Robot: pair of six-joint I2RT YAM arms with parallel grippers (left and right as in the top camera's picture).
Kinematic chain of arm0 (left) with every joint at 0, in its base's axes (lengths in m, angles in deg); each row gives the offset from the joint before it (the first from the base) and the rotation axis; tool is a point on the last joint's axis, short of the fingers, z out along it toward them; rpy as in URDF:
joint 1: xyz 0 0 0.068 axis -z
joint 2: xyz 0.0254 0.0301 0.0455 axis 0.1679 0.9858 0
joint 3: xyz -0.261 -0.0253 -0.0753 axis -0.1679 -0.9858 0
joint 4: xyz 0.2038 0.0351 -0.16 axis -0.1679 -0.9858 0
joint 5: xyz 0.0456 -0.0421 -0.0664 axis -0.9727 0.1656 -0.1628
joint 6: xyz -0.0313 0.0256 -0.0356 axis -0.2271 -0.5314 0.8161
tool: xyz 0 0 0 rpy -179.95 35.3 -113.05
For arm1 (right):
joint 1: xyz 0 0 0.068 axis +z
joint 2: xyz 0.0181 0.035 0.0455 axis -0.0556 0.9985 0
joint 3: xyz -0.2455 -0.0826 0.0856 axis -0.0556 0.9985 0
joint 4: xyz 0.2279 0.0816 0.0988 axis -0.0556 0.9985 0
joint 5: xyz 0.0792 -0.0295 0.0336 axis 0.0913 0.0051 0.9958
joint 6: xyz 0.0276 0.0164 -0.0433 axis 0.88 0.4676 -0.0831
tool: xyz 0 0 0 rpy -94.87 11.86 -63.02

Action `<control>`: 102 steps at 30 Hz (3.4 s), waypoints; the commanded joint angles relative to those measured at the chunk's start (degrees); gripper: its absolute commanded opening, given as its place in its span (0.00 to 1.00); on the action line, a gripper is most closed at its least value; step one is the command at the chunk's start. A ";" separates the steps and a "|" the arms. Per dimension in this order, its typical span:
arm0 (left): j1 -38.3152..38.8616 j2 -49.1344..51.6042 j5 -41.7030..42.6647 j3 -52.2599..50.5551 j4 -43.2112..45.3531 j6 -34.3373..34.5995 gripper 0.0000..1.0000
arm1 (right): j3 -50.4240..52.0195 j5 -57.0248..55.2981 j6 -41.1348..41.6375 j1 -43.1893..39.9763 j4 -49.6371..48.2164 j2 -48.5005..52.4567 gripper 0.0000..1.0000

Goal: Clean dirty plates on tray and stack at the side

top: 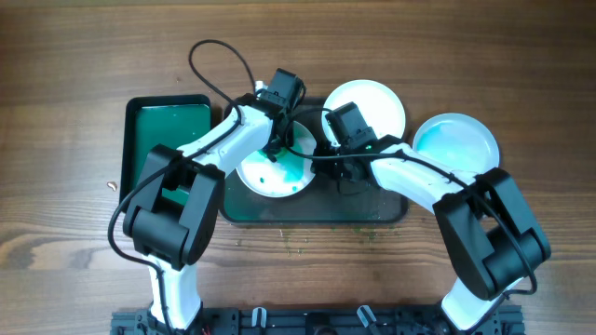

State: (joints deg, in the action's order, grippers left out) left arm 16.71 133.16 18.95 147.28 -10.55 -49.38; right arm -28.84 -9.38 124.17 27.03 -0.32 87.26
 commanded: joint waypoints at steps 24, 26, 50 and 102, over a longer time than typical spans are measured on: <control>-0.98 1.73 50.51 -0.85 -13.68 -30.05 0.04 | -0.72 1.05 -0.42 0.09 0.33 1.22 0.04; -0.98 1.73 47.95 -0.85 -10.95 -27.89 0.04 | -0.72 1.05 -0.44 0.09 0.31 1.22 0.04; -5.77 -0.09 2.34 16.94 -24.37 4.09 0.04 | -0.90 2.34 -2.16 0.09 1.38 0.57 0.04; -15.56 -0.59 16.31 19.08 -25.49 2.64 0.04 | -0.57 -87.34 -44.22 32.70 -6.32 -20.04 0.04</control>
State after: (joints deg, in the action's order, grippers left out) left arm 0.88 134.01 34.58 165.49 -35.95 -46.01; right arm -30.39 -106.03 69.90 60.78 -11.47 67.83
